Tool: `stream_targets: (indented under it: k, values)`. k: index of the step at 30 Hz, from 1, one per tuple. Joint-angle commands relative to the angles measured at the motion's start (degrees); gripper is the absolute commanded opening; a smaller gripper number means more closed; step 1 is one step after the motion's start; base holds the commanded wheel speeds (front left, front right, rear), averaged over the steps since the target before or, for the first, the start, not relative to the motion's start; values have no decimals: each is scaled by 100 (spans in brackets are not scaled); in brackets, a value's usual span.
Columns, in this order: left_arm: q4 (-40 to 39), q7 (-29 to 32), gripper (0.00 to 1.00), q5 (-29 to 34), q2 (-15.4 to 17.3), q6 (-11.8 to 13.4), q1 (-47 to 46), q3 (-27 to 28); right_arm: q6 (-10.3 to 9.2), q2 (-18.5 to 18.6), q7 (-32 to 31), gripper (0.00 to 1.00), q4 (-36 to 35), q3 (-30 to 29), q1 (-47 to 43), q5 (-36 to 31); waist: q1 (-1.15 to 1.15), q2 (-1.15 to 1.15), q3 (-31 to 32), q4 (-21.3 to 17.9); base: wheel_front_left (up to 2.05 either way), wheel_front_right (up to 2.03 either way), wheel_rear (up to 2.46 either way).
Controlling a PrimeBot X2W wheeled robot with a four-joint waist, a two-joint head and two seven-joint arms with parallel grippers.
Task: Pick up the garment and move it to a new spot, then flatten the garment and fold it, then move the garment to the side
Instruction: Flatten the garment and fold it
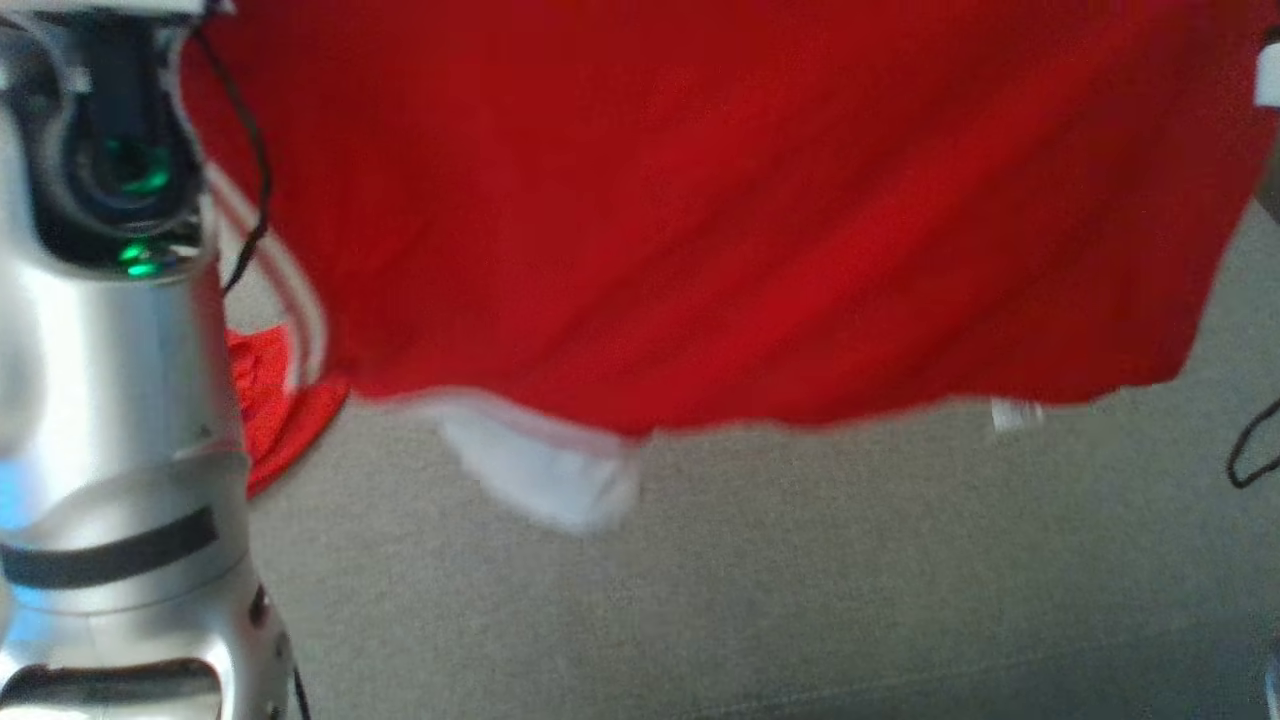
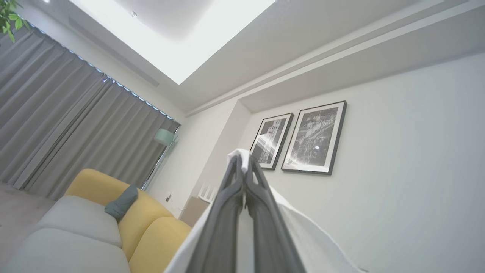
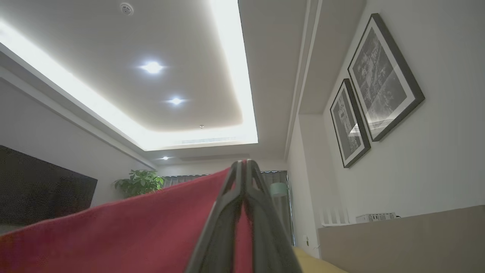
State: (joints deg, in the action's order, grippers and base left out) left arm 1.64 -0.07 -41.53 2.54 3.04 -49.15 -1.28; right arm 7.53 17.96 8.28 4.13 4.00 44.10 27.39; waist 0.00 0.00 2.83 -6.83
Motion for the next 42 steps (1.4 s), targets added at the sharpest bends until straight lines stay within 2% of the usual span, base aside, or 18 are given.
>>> stream_targets:
  k: [1,5,8,12,15,18,23,28,29,34,42]
  values:
    - [-253,101,0,-42,166,66,-220,140,-4,32,-101,0,-228,-2,127,-49,0,0,25,43,0,0,0]
    - [-751,465,0,31,276,335,-139,105,-4,31,-489,0,-540,-137,-38,-181,0,0,-18,112,0,0,0]
    - [-768,644,0,81,362,467,-136,106,-4,-18,-772,0,-537,-202,-88,-221,0,0,-132,128,0,0,0]
    - [-452,805,0,129,448,523,-272,51,-4,-227,-1159,0,-122,-287,153,19,0,0,-459,94,0,0,0]
    - [-50,850,0,198,483,533,-662,-21,-4,-167,-1227,0,283,-177,682,-37,0,0,-993,80,0,0,0]
    - [505,782,0,247,501,505,-1292,-40,-4,-395,-1421,0,1013,-415,1457,192,0,0,-1631,77,0,0,0]
    - [1647,250,0,463,599,174,-2607,-129,-4,-321,-1148,0,2074,-223,2928,-52,0,0,-2405,200,0,0,0]
    - [2809,-405,0,534,568,-113,-3704,-125,-4,-320,-396,0,3153,-413,4126,4,0,0,-2835,402,0,0,0]
    - [2809,-405,0,534,568,-113,-3704,-125,-4,-320,-396,0,3153,-413,4126,4,0,0,-2835,402,0,0,0]
    - [3627,-951,0,592,465,-419,-3975,-237,-4,-346,144,0,3815,-91,4380,351,0,0,-2996,572,0,0,0]
    - [4322,-1349,0,767,278,-886,-3120,-746,-4,-134,345,0,4459,697,3330,1007,0,0,-2931,789,0,0,0]
